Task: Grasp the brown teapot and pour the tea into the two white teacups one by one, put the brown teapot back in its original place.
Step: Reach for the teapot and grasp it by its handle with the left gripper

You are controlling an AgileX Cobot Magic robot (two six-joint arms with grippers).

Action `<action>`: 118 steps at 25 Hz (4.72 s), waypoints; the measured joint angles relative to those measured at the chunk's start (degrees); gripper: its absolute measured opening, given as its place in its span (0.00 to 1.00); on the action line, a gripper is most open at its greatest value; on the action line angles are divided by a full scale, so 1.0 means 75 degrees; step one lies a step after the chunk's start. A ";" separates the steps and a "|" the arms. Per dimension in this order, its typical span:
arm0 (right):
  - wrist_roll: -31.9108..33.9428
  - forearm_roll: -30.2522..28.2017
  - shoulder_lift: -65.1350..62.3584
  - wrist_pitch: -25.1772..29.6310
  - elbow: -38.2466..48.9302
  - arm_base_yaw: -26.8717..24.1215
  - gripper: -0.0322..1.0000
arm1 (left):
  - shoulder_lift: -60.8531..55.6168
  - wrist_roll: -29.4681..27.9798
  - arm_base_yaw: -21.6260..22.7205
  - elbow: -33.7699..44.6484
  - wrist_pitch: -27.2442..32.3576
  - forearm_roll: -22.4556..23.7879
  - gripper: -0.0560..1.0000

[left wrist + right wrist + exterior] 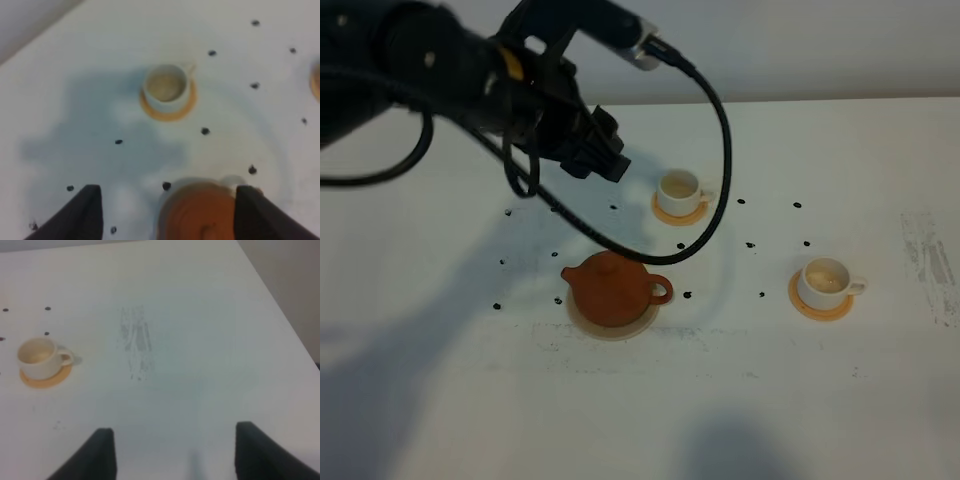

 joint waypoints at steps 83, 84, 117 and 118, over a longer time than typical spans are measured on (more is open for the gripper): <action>0.0009 0.0000 0.0000 0.0000 0.0000 0.0000 0.53 | 0.0724 0.3801 -0.1370 0.1148 -0.0535 0.0258 0.56; 0.0009 0.0000 0.0000 0.0000 0.0000 0.0000 0.53 | 0.0753 0.3780 -0.1325 0.1153 -0.0542 0.0202 0.56; 0.0001 0.0000 0.0000 0.0000 0.0000 0.0000 0.52 | 0.2589 0.4235 -0.1097 0.0656 -0.0884 -0.0572 0.56; 0.0001 0.0000 0.0000 0.0000 0.0000 0.0000 0.52 | 0.2623 0.4292 -0.1097 0.0656 -0.0937 -0.0572 0.56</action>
